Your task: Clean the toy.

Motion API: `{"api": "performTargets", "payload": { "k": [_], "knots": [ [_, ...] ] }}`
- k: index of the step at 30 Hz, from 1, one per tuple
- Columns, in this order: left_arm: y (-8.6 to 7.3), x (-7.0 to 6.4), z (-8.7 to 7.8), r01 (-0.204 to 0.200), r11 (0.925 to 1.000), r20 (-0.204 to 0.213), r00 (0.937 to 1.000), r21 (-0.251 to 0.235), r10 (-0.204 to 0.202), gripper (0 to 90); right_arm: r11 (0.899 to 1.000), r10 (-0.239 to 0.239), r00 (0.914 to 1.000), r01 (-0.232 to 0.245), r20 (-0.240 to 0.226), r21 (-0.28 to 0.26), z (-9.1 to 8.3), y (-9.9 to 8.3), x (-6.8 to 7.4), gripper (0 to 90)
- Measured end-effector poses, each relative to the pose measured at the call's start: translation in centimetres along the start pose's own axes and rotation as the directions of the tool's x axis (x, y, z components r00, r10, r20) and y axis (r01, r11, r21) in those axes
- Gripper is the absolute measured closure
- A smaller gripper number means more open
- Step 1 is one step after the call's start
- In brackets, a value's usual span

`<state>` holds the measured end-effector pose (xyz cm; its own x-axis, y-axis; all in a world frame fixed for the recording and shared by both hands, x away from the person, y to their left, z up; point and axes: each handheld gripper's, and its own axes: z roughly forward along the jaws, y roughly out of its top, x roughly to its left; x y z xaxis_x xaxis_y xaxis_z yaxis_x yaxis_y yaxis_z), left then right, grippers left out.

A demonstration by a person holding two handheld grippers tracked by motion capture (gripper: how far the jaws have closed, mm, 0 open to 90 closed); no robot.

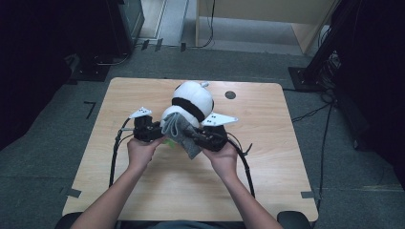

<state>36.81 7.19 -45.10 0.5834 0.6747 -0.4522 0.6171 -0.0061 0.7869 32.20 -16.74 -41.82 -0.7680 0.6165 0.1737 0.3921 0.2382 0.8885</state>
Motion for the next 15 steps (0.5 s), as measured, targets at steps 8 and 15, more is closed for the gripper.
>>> {"api": "performTargets", "payload": {
  "k": [8,15],
  "knots": [
    [-0.5,-0.4,0.7,-0.003,0.9986,-0.017,0.9999,0.053,0.004,56.4,0.998,-0.063,0.998,0.063,0.004,0.021,1.9,-2.9,0.9,79.9],
    [-0.6,-0.2,1.5,0.04,0.9958,-0.001,0.9992,0.083,-0.04,56.7,0.997,-0.075,0.997,0.074,0.021,0.031,2.2,-4.2,0.7,80.0]
  ]
}}
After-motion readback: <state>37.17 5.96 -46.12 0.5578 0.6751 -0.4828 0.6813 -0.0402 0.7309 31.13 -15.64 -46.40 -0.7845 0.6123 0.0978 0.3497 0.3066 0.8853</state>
